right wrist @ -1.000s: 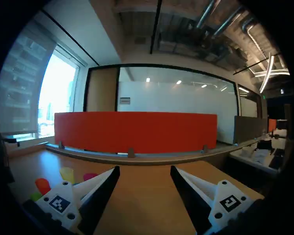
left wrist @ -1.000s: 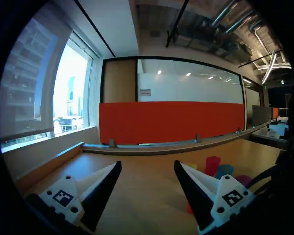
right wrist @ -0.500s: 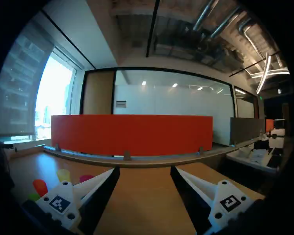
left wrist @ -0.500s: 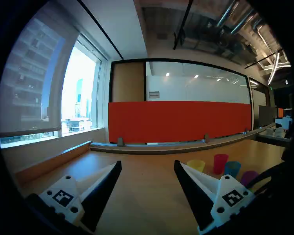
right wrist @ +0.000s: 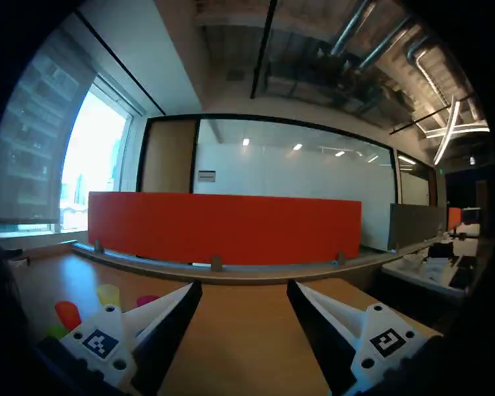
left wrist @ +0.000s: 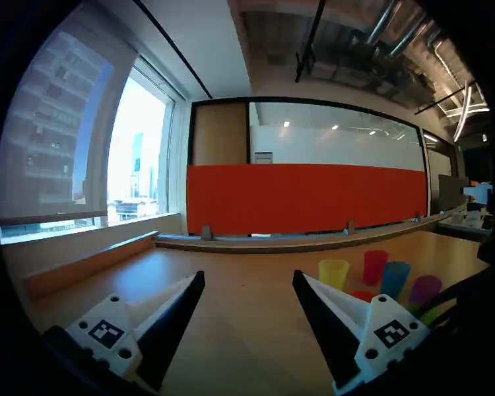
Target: Pour water
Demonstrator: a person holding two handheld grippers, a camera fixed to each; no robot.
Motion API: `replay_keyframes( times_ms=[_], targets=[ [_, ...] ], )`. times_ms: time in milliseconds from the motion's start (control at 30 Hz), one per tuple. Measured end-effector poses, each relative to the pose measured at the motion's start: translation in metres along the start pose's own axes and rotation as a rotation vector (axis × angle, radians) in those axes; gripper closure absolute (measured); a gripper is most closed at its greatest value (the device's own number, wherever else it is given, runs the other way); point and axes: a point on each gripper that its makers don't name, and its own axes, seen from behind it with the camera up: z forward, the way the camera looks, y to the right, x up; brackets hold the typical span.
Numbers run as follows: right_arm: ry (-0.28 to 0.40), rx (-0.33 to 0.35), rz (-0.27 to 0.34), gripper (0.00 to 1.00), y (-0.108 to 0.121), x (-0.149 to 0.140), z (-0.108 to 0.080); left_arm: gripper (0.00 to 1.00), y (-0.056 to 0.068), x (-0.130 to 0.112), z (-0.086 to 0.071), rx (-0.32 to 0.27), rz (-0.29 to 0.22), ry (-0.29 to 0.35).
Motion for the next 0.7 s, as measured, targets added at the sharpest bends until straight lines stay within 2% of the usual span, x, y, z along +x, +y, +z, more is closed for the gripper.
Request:
replay_keyframes(
  times_ms=[367, 700],
  targets=[
    [-0.003, -0.013, -0.009, 0.0, 0.002, 0.001, 0.002, 0.01, 0.004, -0.015, 0.003, 0.003, 0.008, -0.014],
    [-0.005, -0.022, -0.007, 0.0, 0.006, 0.004, 0.003, 0.01, 0.007, -0.027, 0.005, -0.002, -0.01, -0.028]
  ],
)
